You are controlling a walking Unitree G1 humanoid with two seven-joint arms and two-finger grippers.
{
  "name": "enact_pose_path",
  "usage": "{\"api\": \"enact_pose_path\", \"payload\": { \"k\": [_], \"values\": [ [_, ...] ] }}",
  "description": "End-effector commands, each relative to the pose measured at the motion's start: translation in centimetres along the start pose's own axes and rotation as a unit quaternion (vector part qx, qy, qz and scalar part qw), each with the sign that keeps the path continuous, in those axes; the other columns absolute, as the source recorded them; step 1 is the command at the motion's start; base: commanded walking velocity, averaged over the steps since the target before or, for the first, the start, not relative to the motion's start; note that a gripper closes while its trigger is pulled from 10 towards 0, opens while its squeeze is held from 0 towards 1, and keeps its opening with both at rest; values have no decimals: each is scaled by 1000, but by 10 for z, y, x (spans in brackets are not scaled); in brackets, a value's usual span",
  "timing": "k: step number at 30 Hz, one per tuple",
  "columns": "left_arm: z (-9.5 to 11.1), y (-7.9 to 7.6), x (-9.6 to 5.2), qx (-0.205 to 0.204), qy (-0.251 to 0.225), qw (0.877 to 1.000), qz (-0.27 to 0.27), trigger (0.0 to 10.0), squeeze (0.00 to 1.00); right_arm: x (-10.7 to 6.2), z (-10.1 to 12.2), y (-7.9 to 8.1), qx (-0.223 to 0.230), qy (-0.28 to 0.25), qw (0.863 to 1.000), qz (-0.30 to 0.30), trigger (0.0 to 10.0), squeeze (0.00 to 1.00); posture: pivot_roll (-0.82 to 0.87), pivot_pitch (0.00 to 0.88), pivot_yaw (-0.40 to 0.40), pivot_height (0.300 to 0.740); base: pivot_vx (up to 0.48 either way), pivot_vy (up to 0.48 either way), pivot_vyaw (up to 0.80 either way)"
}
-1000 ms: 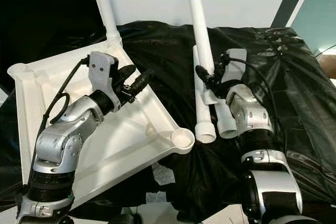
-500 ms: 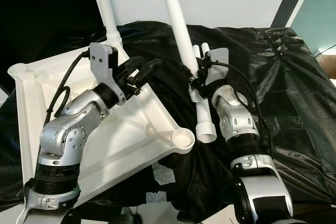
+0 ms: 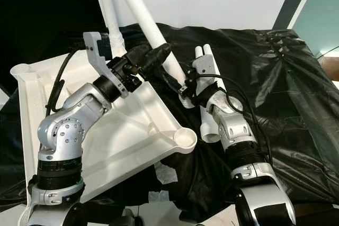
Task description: Building children table
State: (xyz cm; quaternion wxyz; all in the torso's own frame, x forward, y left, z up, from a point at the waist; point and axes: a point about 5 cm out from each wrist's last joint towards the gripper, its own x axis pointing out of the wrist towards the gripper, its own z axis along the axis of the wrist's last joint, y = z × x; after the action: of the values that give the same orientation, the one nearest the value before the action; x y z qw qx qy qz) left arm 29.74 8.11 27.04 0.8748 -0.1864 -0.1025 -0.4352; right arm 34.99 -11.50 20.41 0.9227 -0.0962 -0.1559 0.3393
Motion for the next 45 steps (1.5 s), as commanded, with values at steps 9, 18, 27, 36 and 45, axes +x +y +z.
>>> {"api": "enact_pose_path", "payload": {
  "k": [9,18,27,36,45],
  "values": [
    [2,16,0,20,23,999,23,10000,0,-1,8,3,-27,-24,999,9,10000,0,92,44,-7,740,0,0,0],
    [4,18,3,1,16,999,29,10000,0,-2,7,12,-23,-32,998,48,10000,0,92,47,-6,740,0,0,0],
    [14,20,11,-39,-9,999,23,10000,0,-3,7,24,-13,-38,995,87,10000,0,94,45,-4,740,0,0,0],
    [20,22,11,-73,-33,997,13,0,0,-6,4,25,-11,-33,996,87,10000,0,90,50,1,740,0,0,0],
    [9,11,16,-91,-26,995,5,0,0,-3,7,24,-12,-26,996,86,10000,0,94,52,-3,740,0,0,0]
  ]
}}
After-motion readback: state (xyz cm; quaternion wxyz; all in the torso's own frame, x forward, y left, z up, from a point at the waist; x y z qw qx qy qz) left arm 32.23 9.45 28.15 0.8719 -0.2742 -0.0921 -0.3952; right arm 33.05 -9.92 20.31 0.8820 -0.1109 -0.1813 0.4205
